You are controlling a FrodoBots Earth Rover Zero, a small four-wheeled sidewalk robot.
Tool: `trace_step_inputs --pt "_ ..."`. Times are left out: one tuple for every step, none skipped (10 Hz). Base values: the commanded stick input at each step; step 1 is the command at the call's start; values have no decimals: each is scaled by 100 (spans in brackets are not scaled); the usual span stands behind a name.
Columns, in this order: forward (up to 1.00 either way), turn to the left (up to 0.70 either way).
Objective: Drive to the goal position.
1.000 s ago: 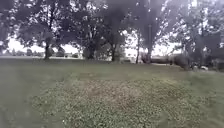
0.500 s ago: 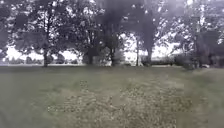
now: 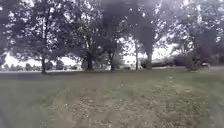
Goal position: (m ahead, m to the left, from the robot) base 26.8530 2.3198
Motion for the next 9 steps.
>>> trace_step_inputs --pt "70 0" --pt "70 0" --pt "70 0" --pt "70 0" --pt "70 0" --pt "70 0" --pt "70 0" --pt "70 0" --pt "70 0"
